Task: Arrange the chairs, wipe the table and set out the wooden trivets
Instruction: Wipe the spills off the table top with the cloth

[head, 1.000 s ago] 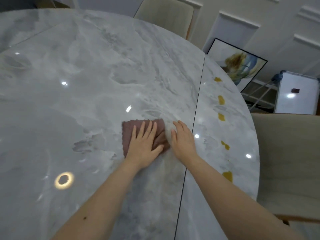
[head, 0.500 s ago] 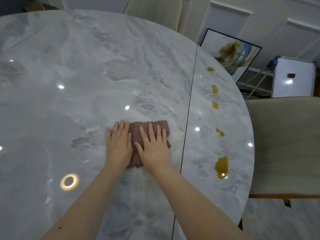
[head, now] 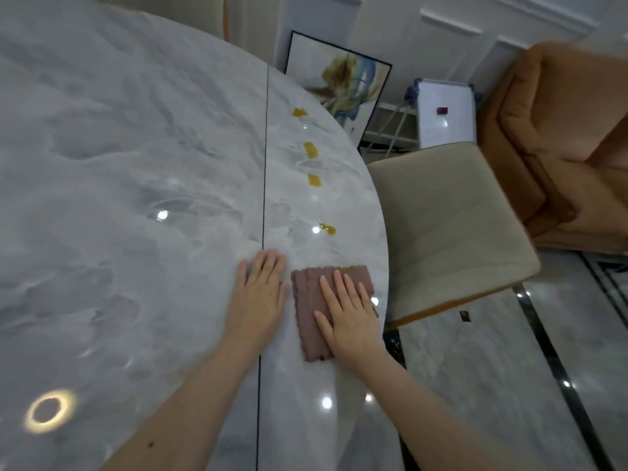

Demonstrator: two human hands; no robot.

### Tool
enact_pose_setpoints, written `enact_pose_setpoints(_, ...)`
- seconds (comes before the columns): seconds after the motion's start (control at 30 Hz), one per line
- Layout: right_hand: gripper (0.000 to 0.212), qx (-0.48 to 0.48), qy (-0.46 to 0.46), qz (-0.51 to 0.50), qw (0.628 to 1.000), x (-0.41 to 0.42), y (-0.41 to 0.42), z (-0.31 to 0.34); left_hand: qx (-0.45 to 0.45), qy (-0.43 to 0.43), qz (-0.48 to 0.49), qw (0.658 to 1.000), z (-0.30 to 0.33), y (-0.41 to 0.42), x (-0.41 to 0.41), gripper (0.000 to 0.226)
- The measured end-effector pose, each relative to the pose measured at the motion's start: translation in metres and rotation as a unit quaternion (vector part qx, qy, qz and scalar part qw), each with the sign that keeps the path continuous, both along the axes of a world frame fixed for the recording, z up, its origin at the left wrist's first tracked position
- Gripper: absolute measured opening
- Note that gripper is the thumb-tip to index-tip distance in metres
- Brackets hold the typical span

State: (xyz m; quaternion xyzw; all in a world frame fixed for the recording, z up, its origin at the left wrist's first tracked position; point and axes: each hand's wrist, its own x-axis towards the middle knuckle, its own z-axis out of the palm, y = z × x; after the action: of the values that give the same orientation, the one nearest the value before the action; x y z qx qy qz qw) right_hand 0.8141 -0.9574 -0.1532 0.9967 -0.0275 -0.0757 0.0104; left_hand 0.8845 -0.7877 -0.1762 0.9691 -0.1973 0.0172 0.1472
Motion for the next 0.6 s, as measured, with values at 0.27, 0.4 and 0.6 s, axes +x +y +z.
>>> enact_pose_setpoints(0.27,0.07,0.072,0.016,0.011,0.997,0.026,-0.002,0.002,0.0,-0.004,0.009,1.0,-0.01,-0.013,0.003,0.055)
enact_pose_setpoints(0.4,0.071,0.07,0.022,0.069,0.995,-0.023,-0.03,0.006,0.007,-0.002,0.0,1.0,-0.005,-0.013,0.002,0.054)
enact_pose_setpoints(0.6,0.065,0.052,0.016,-0.072,0.996,0.052,-0.057,-0.001,0.004,-0.004,0.003,1.0,-0.006,-0.014,0.005,0.053)
